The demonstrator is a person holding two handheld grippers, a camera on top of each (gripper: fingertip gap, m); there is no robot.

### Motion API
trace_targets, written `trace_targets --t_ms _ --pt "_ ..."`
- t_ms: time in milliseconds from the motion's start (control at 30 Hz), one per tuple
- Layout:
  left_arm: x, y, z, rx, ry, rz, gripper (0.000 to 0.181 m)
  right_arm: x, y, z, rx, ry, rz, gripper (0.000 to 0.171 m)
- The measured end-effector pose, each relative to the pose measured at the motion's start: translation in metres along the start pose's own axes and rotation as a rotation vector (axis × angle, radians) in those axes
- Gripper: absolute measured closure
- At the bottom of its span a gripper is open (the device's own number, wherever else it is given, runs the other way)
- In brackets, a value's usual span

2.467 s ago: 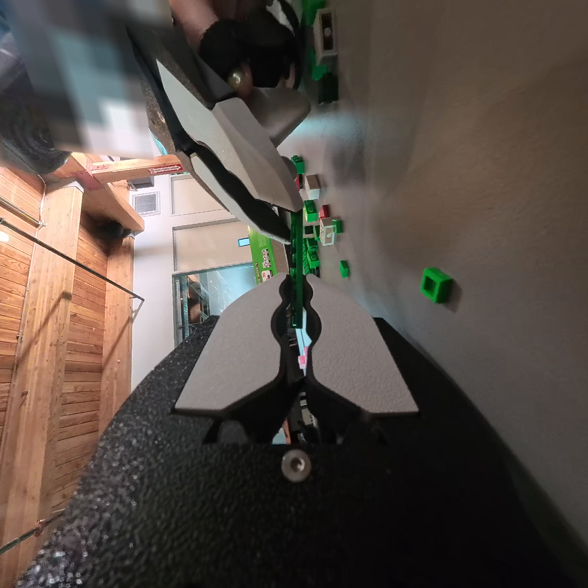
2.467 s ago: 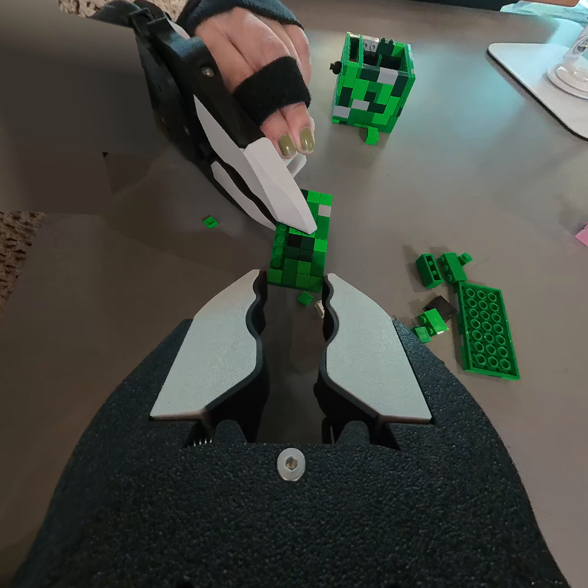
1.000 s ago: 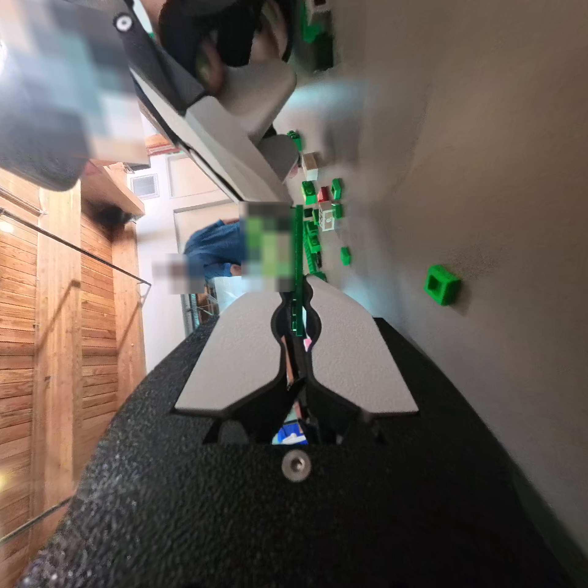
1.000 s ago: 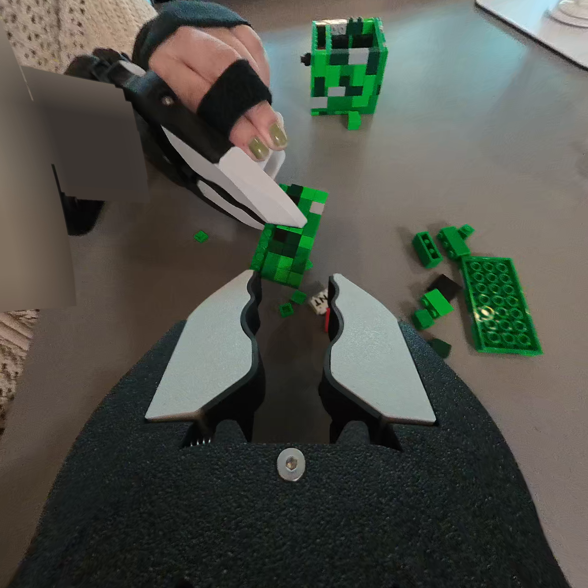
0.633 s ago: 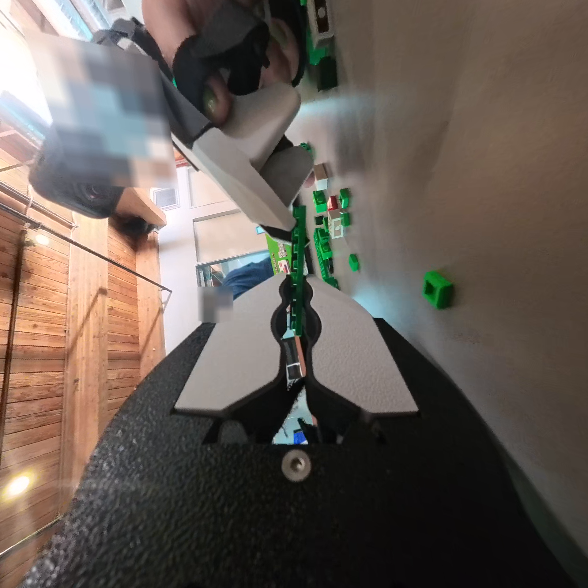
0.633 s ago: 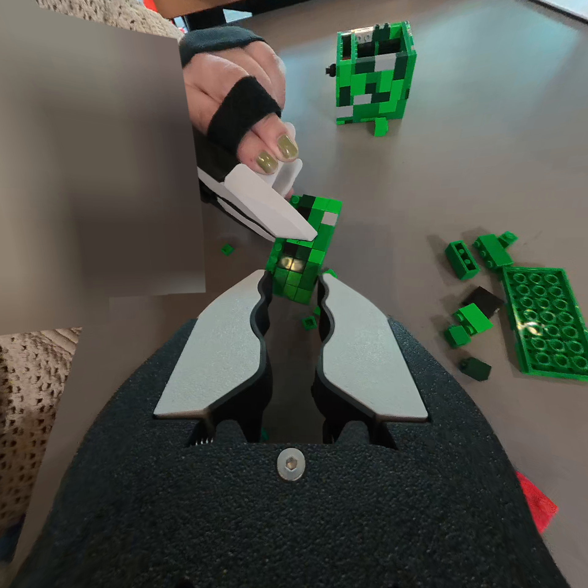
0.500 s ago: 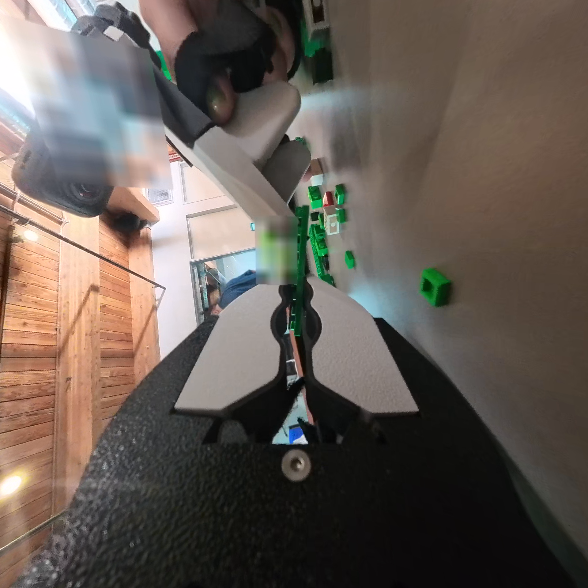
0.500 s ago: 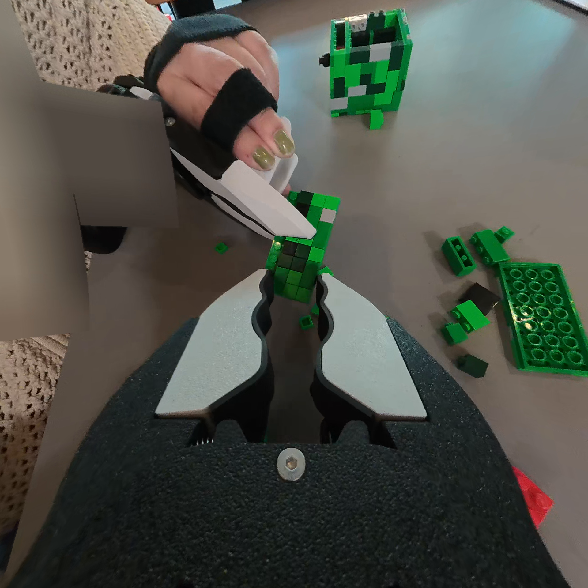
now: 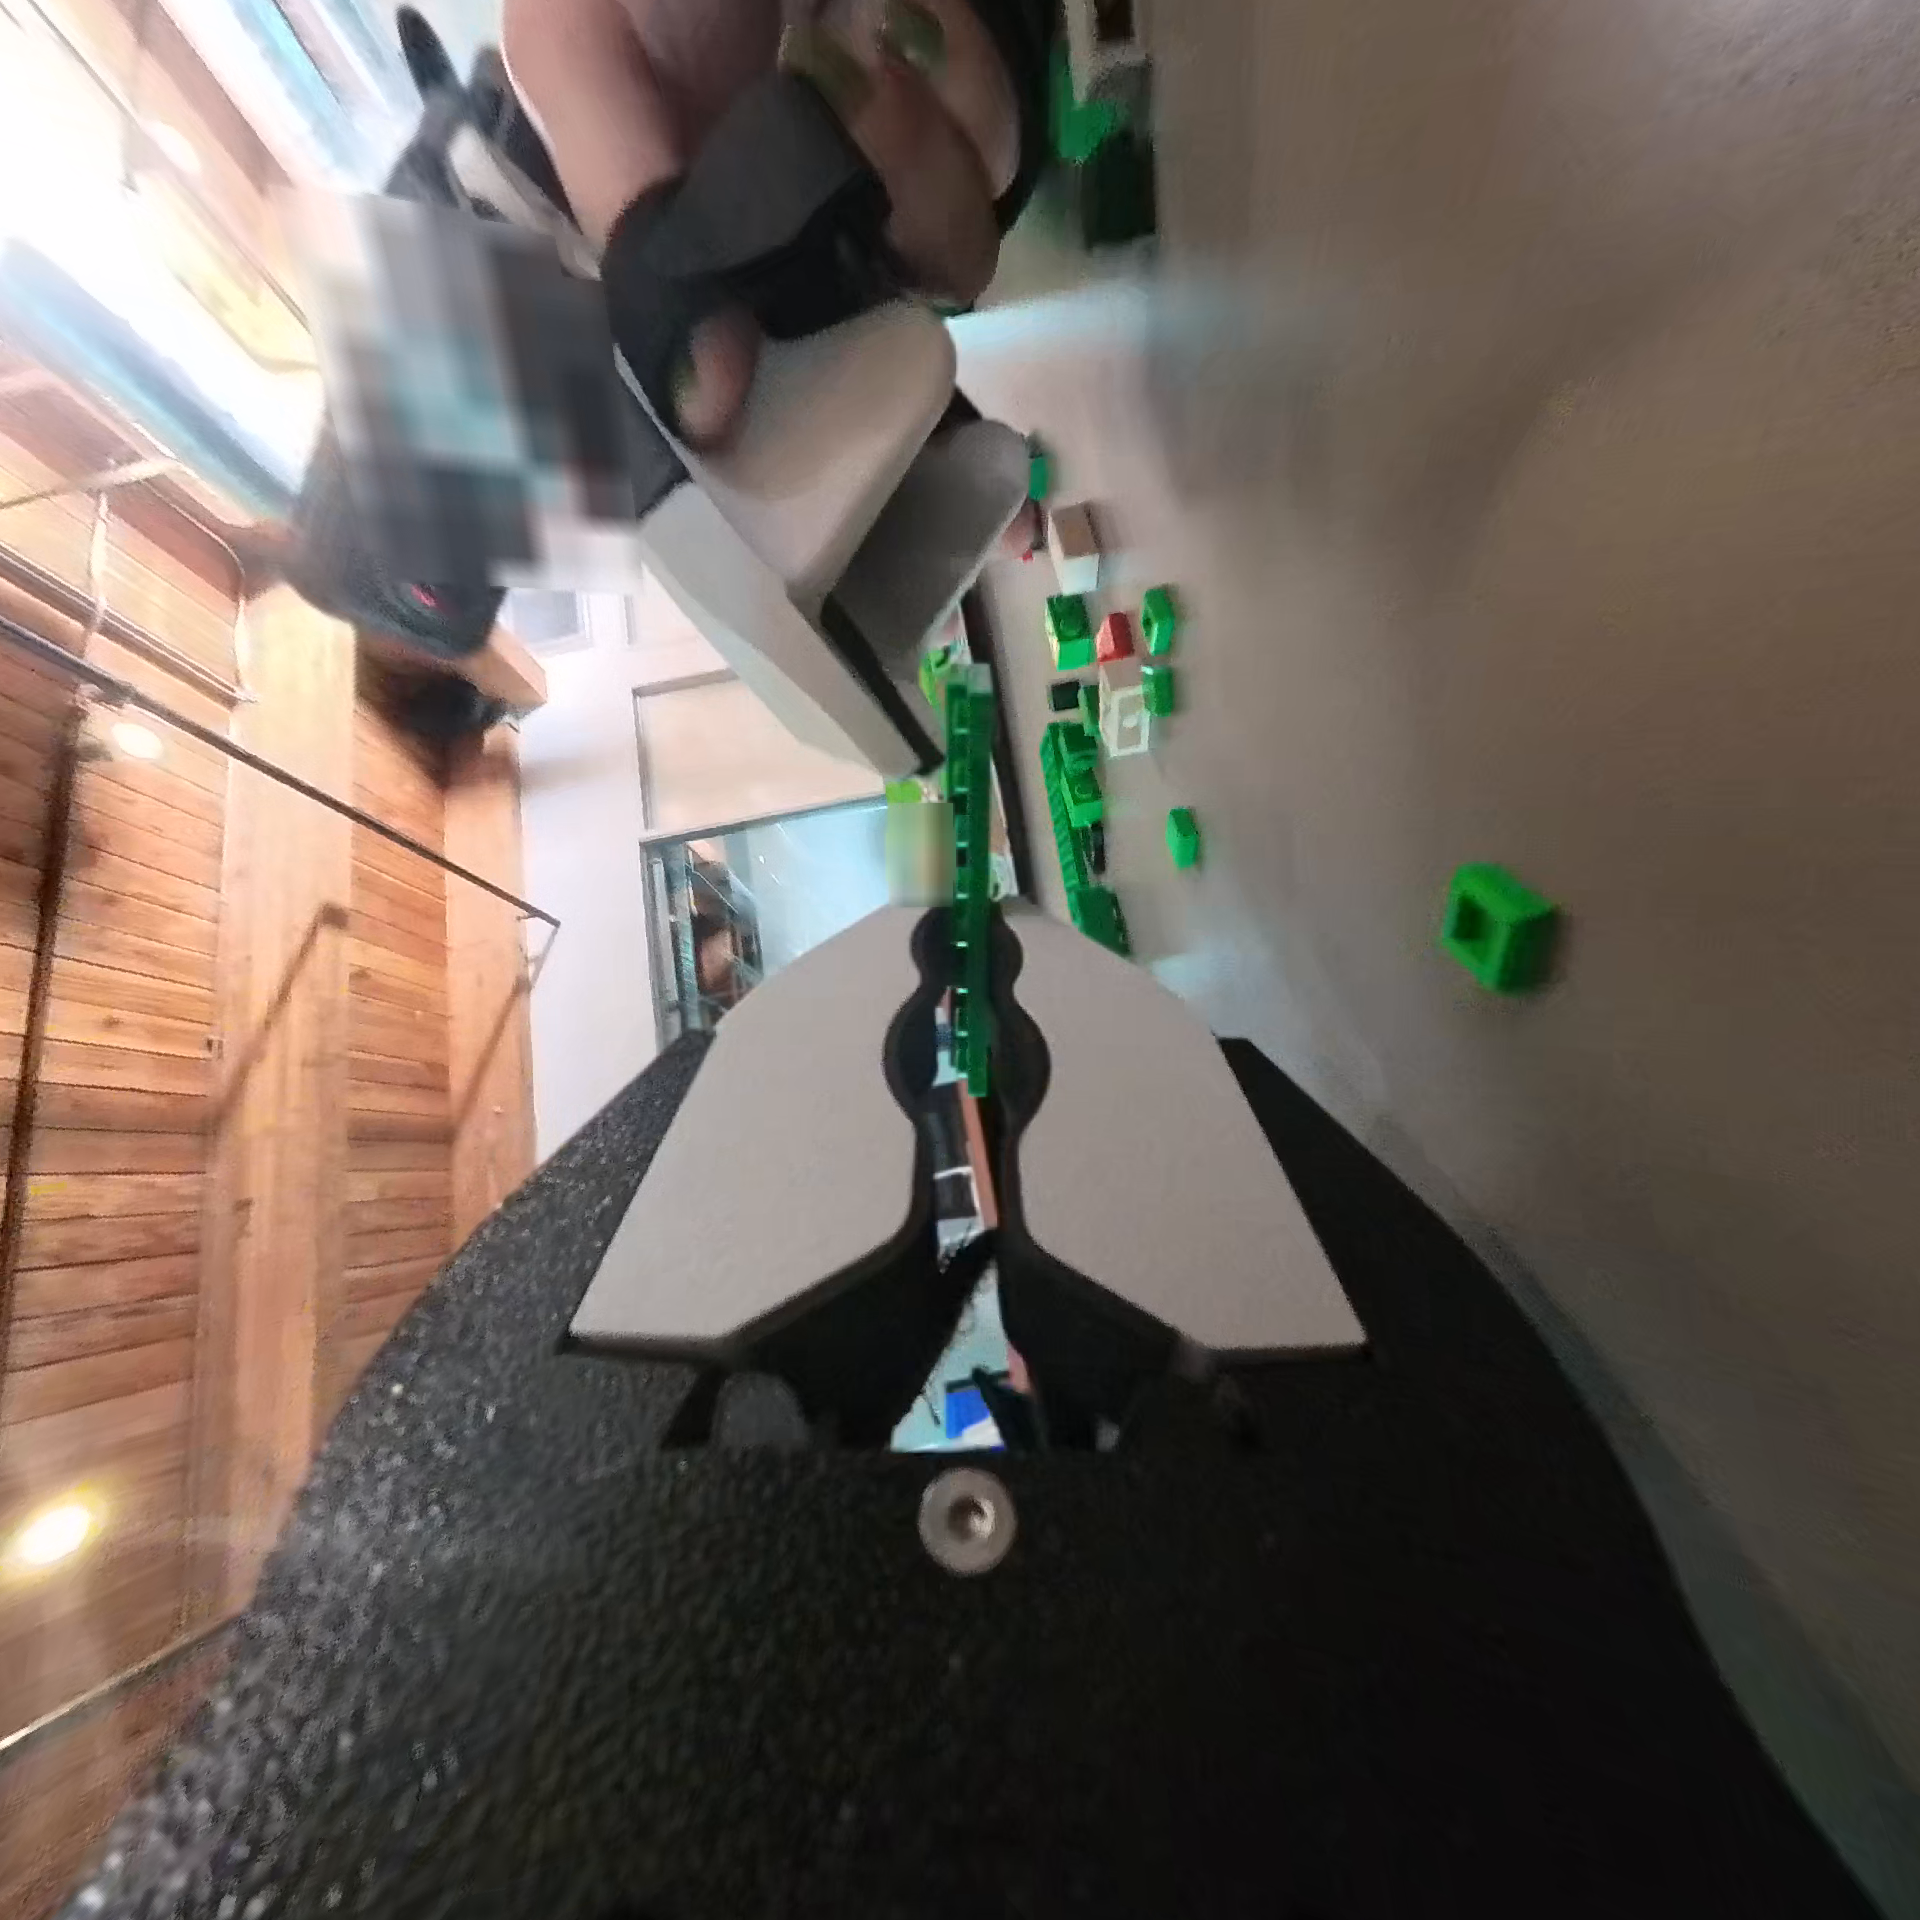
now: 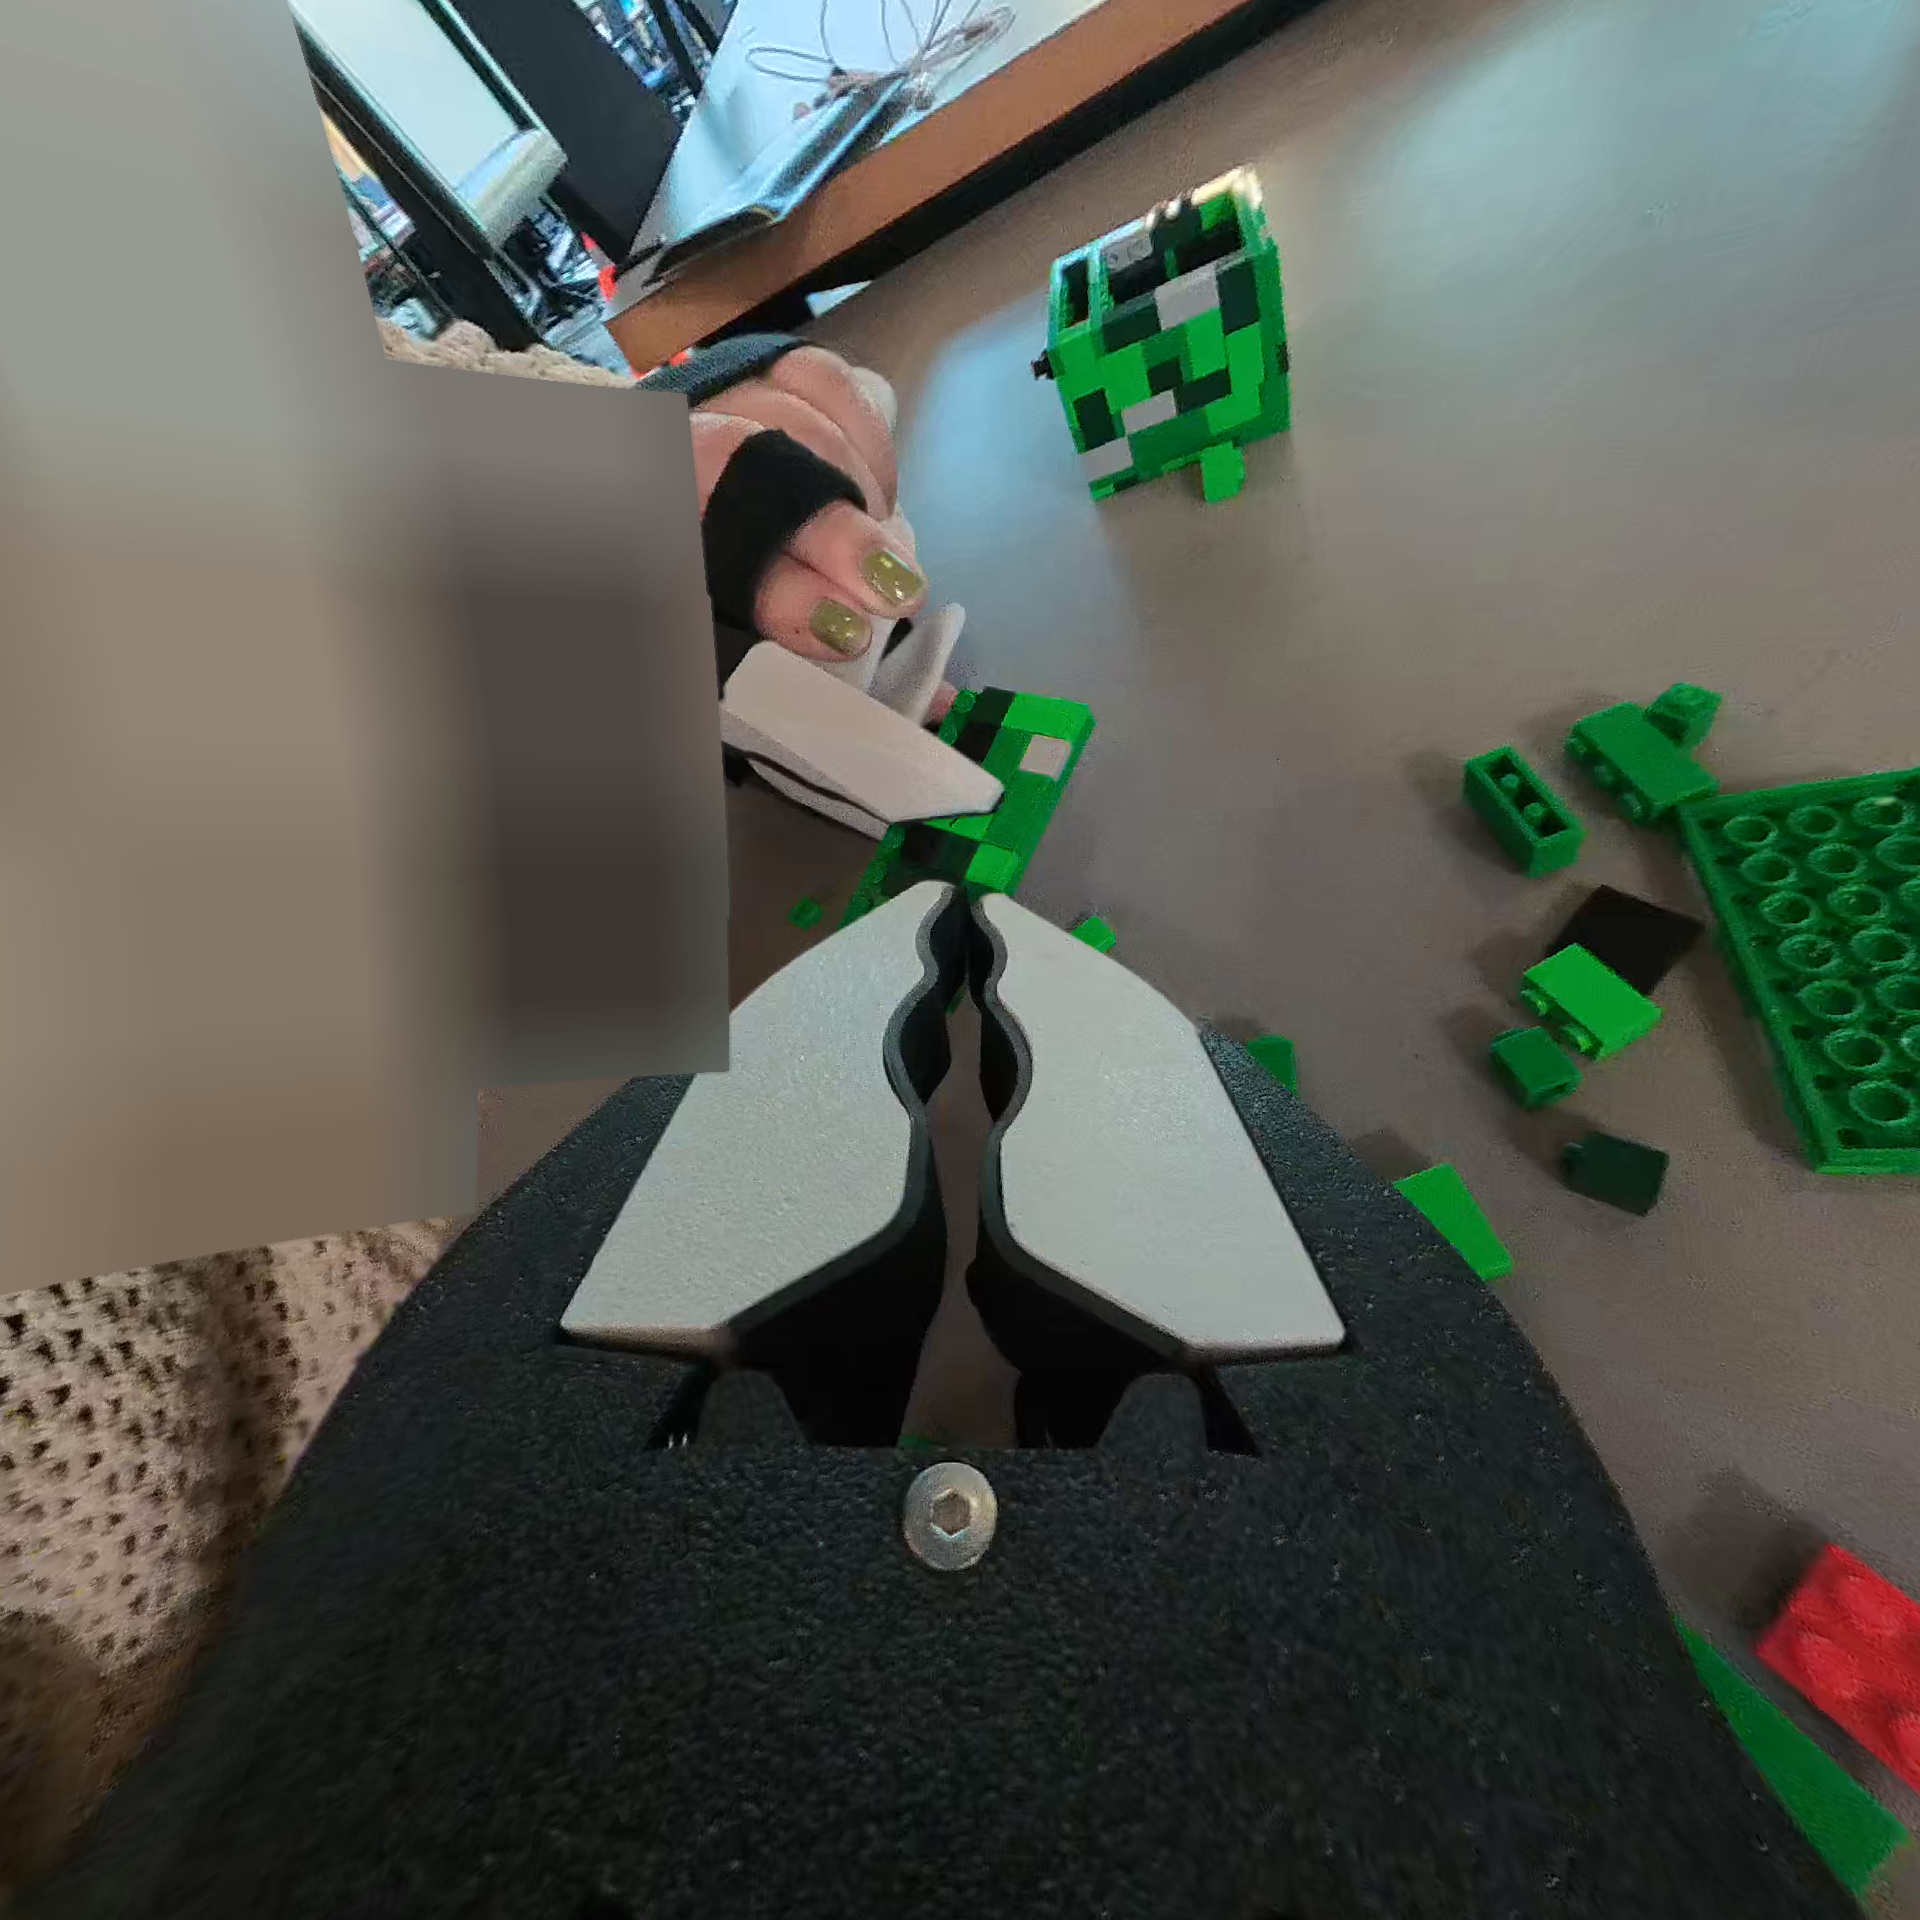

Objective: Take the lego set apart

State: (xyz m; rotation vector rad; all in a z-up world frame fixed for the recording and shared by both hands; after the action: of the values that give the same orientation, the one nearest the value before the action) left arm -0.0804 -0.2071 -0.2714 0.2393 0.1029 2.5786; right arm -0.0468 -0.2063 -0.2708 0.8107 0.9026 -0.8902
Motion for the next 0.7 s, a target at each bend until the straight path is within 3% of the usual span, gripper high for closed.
trace_targets --t_ms 167,300,500,700 --pt "0.000 0.001 0.005 -0.030 0.215 -0.074 0.176 -0.011 0.004 -0.004 0.062 0.181 -0.071 0.136" --pt "-0.014 0.008 0.014 -0.033 0.489 -0.299 0.176 -0.017 0.005 0.012 -0.009 0.331 -0.132 0.133" --pt "-0.020 0.014 0.021 0.014 0.775 -0.463 0.176 -0.030 0.006 0.041 -0.083 0.522 -0.251 0.135" --pt "-0.016 0.022 0.034 0.050 1.083 -0.614 0.176 -0.013 -0.006 0.038 -0.055 0.645 -0.143 0.133"
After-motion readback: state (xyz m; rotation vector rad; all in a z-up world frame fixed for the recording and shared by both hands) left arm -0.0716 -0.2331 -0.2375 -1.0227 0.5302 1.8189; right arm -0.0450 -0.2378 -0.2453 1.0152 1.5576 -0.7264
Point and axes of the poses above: each gripper's, where its closed fingertips meet, y back along the fingers, x out of its underside, z = x × y across the jaws, the point moved 1 cm from there along y, back along the fingers, and after that the axes turned 10 degrees about -z, right-handed, at the moved point
